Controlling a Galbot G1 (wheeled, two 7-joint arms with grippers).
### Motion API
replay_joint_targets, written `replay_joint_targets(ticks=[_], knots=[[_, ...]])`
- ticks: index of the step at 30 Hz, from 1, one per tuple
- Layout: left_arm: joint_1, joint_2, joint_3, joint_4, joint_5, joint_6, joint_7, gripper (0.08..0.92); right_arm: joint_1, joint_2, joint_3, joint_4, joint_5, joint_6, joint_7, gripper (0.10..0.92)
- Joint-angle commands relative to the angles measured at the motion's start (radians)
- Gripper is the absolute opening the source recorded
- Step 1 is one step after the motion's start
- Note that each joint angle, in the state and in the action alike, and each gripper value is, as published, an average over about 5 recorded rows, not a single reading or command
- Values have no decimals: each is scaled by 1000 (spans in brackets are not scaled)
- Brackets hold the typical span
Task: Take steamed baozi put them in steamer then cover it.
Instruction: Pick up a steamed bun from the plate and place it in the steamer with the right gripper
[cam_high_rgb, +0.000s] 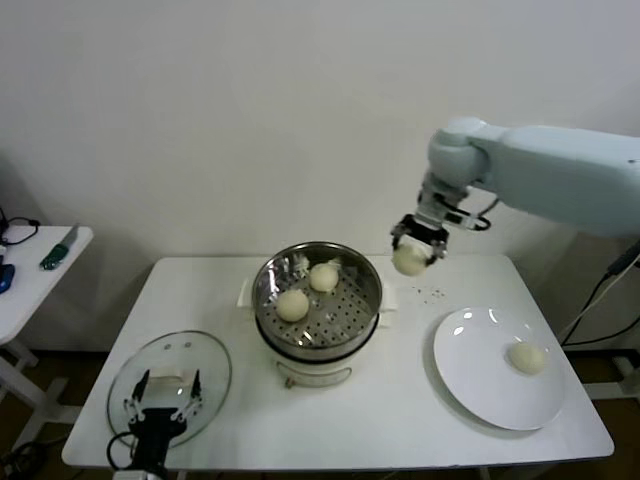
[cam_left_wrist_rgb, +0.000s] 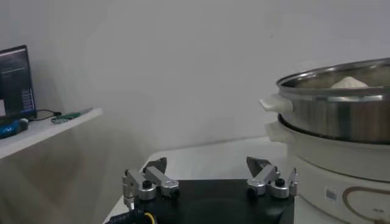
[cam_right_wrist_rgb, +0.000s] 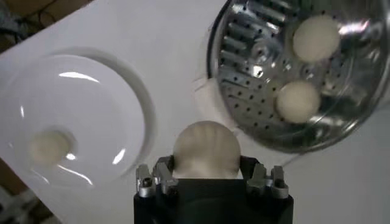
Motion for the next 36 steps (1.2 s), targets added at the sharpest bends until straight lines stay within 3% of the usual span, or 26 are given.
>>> replay_joint_targets(ticks=[1,11,30,36], knots=[[6,1,-8,7,-23,-1,-1,823,-69,303,95,-57,-84,132,-22,695],[43,3,-47,5,-65,-15,-2,823,-280,399,124,-106,-261,193,-42,696],[38,5,-48,13,-64,-12,-6,823,-331,372,98,-47,-243,154,-48,708],[33,6,-47,13,-63,-10,-6,823,-322,359,112,-50,-252,150,-53,801]])
